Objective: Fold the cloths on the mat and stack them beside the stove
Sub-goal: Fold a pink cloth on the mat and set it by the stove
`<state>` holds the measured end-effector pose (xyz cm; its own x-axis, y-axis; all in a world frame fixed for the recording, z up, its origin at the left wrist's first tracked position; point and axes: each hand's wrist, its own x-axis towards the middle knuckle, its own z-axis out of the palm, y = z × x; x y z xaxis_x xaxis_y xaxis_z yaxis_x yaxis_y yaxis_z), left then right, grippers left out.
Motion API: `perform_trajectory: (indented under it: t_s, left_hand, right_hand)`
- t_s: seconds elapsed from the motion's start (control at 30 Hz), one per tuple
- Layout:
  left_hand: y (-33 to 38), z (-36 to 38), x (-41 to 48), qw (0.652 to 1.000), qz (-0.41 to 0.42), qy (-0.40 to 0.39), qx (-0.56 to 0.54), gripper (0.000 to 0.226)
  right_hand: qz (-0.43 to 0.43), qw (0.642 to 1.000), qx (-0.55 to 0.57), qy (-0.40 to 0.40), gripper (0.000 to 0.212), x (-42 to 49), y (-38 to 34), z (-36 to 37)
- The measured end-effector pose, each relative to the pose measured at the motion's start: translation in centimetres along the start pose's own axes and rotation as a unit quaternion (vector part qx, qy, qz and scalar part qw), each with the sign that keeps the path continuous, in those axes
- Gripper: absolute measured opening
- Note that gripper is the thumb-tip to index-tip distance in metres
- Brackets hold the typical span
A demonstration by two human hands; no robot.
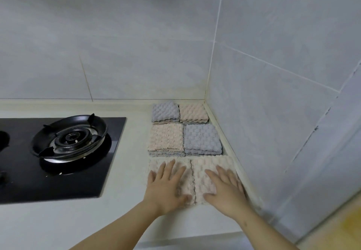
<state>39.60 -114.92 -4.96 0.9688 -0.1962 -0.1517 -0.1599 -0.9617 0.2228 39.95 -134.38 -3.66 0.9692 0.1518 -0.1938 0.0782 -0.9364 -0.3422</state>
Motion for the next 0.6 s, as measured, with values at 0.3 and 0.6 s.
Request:
perform_trajectory:
  t_s: [0.3, 0.6]
  left_hand:
    - [0.6, 2.7, 0.3, 0.998, -0.025, -0.021, 0.054, 0.077]
    - [-0.1, 2.1, 3.1, 0.999, -0.04, -0.013, 0.035, 0.076]
  right_hand:
    - [-0.037, 0.996, -0.071, -0.048, 0.075, 1.1, 1.4, 2.6]
    - [-0.053, 0.996, -0.066, -0.03, 0.065, 4.6, 1.4, 2.7]
